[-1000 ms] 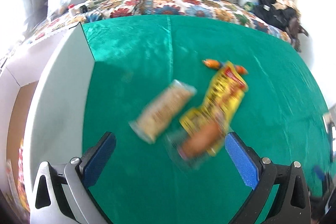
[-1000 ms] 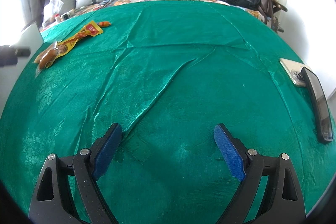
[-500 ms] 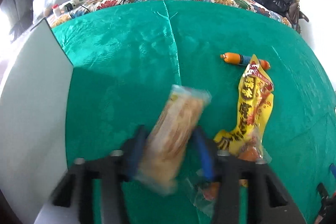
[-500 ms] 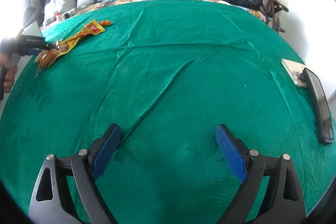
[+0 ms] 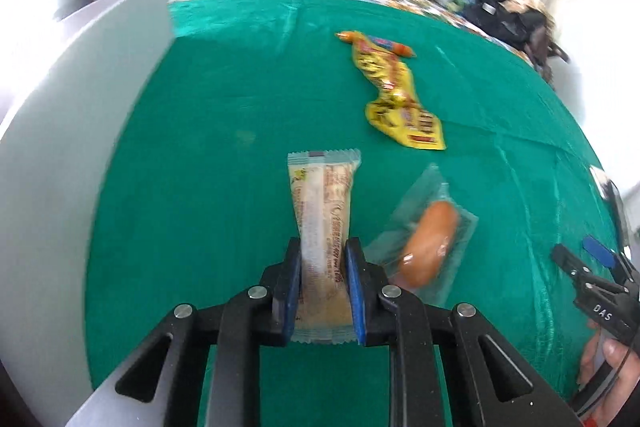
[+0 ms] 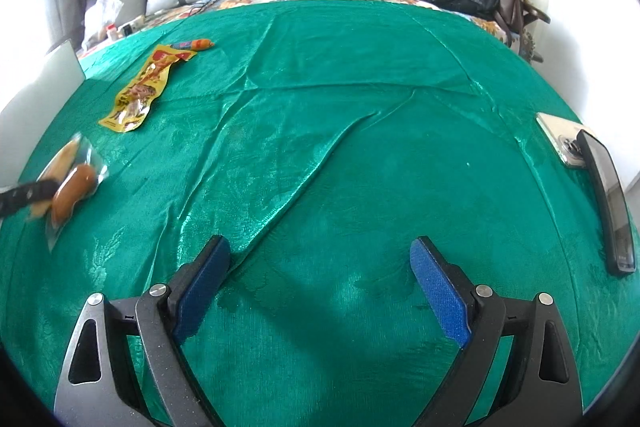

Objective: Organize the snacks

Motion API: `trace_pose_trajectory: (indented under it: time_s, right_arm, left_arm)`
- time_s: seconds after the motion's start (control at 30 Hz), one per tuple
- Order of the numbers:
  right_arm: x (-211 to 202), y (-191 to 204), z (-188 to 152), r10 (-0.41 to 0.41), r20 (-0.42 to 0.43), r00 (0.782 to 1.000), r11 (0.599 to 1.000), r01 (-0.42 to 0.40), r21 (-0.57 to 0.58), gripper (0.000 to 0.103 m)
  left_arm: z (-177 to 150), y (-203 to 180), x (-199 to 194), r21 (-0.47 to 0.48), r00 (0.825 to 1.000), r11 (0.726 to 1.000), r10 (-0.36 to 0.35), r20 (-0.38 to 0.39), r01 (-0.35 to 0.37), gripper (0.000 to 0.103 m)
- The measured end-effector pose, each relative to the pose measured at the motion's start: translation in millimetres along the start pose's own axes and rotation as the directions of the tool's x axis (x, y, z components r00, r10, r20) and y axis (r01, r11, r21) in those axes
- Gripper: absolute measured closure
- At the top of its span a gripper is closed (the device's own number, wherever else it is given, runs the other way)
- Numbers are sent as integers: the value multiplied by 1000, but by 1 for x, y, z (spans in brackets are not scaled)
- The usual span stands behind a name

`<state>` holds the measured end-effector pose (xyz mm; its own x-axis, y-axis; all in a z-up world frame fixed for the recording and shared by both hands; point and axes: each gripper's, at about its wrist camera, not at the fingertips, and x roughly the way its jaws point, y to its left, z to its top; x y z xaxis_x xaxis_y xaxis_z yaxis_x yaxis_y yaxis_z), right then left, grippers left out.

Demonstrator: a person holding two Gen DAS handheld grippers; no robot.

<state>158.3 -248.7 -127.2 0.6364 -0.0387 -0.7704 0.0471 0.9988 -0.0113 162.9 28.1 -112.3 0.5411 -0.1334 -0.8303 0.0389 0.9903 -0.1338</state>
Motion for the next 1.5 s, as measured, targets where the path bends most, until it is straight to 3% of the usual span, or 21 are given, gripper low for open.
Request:
trace_pose_trajectory:
  time_s: [0.07, 0.13, 0.17, 0.2, 0.23, 0.37, 0.47, 0.87, 1.07, 1.13, 1.2, 1.5]
  right_arm:
    - [0, -1, 0, 0, 0, 1000, 1000, 0, 0, 9]
    - [0, -1, 0, 1, 0, 1000, 1000, -1, 0, 9]
    - [0, -1, 0, 0, 0, 1000, 1000, 0, 0, 9]
    - [0, -1, 0, 0, 0, 1000, 1000, 0, 0, 9]
    - [0, -1, 0, 1, 0, 1000, 1000, -1, 0, 9]
    - [0, -1, 0, 1, 0, 1000, 1000, -1, -1, 9]
    - [0, -1, 0, 1, 0, 1000, 1000, -1, -1, 9]
    - [0, 0, 0, -7, -1, 1000, 1000, 7, 2, 9]
    - [25, -1, 35, -47, -30, 998, 998, 49, 40, 10]
    - [40, -5, 50, -47, -40, 998, 997, 49, 52, 2]
    - [47, -9, 58, -50, -43, 998, 997, 52, 62, 1]
    - [46, -10, 58, -49, -42, 998, 997, 52, 60, 0]
  left_arm:
    - [-5, 9, -2, -23, 999, 999, 33, 5, -33, 82]
    - [-7, 10, -3, -8, 998, 998, 57, 17, -56, 74]
    - [-6, 11, -2, 10, 996, 996, 89, 19, -89, 55]
    - [-3, 13, 3, 20, 993, 993, 116, 16, -117, 42]
    - [-3, 15, 7, 25, 991, 991, 132, 11, -133, 20]
    - [-6, 27, 15, 24, 990, 990, 140, 23, -140, 5]
    - [-8, 31, 17, 7, 989, 989, 146, 28, -146, 0]
    - [-8, 34, 18, 2, 988, 989, 147, 45, -147, 0]
    - [-7, 34, 19, 3, 988, 989, 145, 45, -145, 0]
    - [-7, 34, 18, 2, 988, 989, 145, 45, -145, 0]
    - [-6, 34, 18, 2, 988, 989, 145, 45, -145, 0]
    - [-6, 34, 18, 3, 988, 989, 145, 45, -146, 0]
